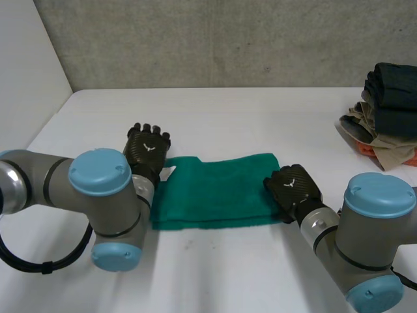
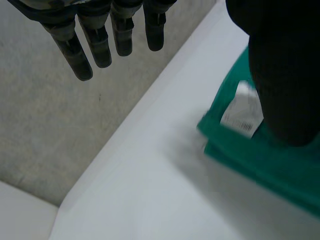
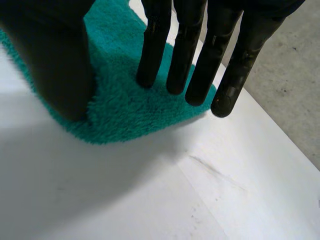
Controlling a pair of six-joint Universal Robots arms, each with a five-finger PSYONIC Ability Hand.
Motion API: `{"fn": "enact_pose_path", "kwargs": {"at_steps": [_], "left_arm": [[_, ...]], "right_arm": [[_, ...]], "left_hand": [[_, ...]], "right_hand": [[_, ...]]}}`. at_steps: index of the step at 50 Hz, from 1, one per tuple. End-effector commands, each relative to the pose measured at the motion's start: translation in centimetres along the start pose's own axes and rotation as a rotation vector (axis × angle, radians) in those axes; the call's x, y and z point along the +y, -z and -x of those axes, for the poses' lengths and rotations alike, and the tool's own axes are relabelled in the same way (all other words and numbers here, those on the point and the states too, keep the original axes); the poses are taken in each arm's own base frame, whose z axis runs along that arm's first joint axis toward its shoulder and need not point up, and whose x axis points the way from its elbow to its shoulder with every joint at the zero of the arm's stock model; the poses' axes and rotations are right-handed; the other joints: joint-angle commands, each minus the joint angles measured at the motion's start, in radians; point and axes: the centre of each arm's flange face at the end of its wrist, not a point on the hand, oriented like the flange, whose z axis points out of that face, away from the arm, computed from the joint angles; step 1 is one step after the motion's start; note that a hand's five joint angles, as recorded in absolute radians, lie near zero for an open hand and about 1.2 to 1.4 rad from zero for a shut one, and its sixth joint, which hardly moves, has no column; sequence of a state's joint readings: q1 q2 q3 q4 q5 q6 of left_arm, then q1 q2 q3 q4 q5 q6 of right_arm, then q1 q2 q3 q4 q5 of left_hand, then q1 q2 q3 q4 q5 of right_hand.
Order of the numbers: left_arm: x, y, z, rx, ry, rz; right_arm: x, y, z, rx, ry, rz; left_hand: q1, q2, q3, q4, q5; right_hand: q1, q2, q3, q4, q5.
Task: Fold the laundry.
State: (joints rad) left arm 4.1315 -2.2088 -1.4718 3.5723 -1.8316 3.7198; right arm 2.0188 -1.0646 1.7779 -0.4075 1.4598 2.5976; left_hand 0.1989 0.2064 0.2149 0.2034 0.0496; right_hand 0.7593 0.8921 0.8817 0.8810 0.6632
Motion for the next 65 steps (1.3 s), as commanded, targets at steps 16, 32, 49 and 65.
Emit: {"fn": "enact_pose_path", "kwargs": {"at_steps": [16,32,49,65], "left_arm": [[-4.6,5.9,4.4,-0.047,0.075,-0.101],[-4.6,5.9,5.1,0.001,0.292,-0.099],[-8.4,5.4,0.6,0.124,0.427,-0.191],[-0.7,5.8,-4.3,0.153,0.297,0.165]], "right_arm": [[-7.5,0.5,-0.8,0.183,0.559,-0.17],[-7.9,4.2,13.0,-0.333,0.601,-0.539],[-11.0,1.3,-2.0,-0.158,-0.321,-0.184],[-5.7,-4.7,0.8,-0.268,-0.247,0.095]], "left_hand": [[-0.024,-0.031,-0.04,-0.028,-0.049],[-0.012,-0.019,-0.028,-0.016,-0.037],[0.029,0.022,0.013,0.025,0.004],[0.015,0.007,-0.001,0.01,-0.011]], "right_hand": [[0.637,0.504,0.515,0.515,0.559],[-0.056,-0.189,-0.179,-0.178,-0.135],[-0.585,-0.718,-0.707,-0.706,-0.663],[-0.585,-0.718,-0.707,-0.706,-0.663]]}}
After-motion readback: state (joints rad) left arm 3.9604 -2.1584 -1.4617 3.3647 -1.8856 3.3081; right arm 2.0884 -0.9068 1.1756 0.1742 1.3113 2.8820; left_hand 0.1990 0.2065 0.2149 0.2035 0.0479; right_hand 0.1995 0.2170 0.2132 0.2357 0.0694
